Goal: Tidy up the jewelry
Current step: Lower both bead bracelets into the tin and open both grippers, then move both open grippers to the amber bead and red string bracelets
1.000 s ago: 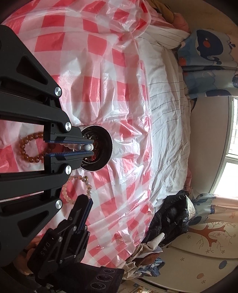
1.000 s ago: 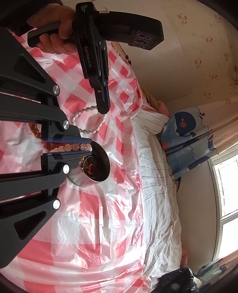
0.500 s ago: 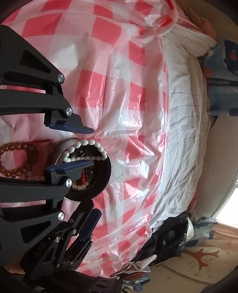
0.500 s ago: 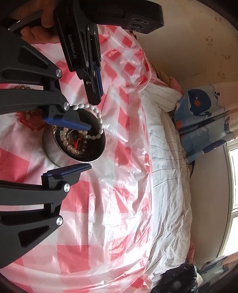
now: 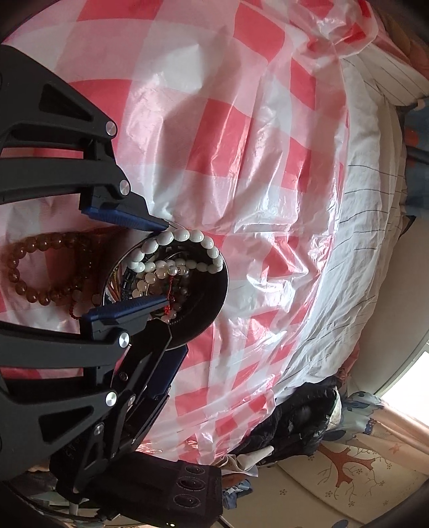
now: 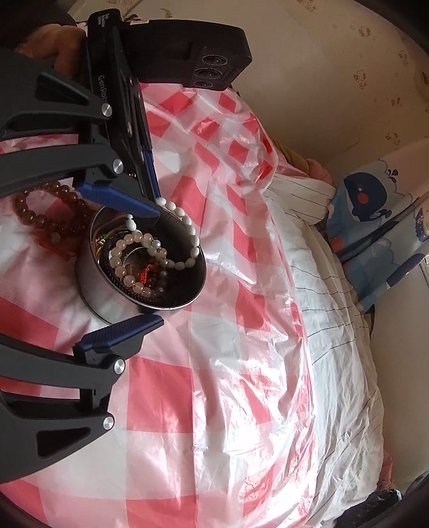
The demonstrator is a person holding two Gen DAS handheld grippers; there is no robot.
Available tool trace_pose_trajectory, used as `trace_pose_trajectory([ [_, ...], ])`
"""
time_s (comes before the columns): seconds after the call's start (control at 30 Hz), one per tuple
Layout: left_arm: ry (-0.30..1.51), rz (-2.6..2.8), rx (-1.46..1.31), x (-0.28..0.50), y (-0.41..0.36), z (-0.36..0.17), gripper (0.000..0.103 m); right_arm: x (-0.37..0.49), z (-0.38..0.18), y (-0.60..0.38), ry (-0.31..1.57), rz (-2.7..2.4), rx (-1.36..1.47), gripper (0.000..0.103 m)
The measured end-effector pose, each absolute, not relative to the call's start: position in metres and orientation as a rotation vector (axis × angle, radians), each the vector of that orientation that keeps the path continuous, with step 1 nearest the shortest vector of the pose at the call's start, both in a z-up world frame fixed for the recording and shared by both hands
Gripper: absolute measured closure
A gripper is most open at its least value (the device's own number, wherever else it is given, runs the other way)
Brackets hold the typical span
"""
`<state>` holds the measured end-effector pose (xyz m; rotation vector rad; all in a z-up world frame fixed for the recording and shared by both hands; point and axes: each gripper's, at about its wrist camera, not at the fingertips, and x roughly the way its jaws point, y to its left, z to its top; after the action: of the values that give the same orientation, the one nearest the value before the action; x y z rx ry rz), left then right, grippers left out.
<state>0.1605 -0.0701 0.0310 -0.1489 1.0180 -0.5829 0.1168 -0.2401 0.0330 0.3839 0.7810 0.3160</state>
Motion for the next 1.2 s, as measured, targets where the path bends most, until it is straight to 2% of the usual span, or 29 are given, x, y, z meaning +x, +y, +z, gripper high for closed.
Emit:
trace_pose_trajectory([
  [0.3, 1.058, -0.553, -0.114, 0.114, -0.044, 0.029, 0.063, 0.074, 0.032, -0.225, 0.866, 0.256, 0.27, 0.041],
  [0.53, 1.046, -0.506, 0.159, 0.092, -0.072, 0.004, 0.06, 0.036, 0.019, -0.211, 0.914, 0.127, 0.077, 0.041],
  [0.7, 1.137, -0.601, 0.205, 0.076, -0.076, -0.001, 0.06, 0.044, 0.016, -0.229, 0.886, 0.331, 0.388, 0.041],
  [0.83, 1.197, -0.636, 0.111, 0.063, -0.051, 0.004, 0.078, 0.062, 0.001, -0.223, 0.952, 0.479, 0.538, 0.041],
  [0.9, 1.19, -0.632, 0.084, 0.058, -0.04, 0.007, 0.082, 0.072, -0.002, -0.216, 0.968, 0.493, 0.544, 0.041],
  [0.93, 1.183, -0.625, 0.071, 0.056, -0.034, 0.009, 0.082, 0.076, -0.003, -0.212, 0.972, 0.493, 0.542, 0.042],
  [1.0, 1.163, -0.589, 0.07, 0.056, -0.026, 0.011, 0.082, 0.083, -0.008, -0.204, 1.005, 0.499, 0.527, 0.062],
  [1.03, 1.151, -0.563, 0.076, 0.059, -0.024, 0.012, 0.082, 0.083, -0.011, -0.201, 1.025, 0.518, 0.525, 0.083],
  [1.07, 1.137, -0.533, 0.084, 0.06, -0.022, 0.014, 0.082, 0.083, -0.014, -0.198, 1.045, 0.54, 0.528, 0.093],
  [1.2, 1.074, -0.502, 0.094, 0.064, -0.019, 0.025, 0.082, 0.06, -0.008, -0.198, 1.03, 0.564, 0.483, 0.093],
])
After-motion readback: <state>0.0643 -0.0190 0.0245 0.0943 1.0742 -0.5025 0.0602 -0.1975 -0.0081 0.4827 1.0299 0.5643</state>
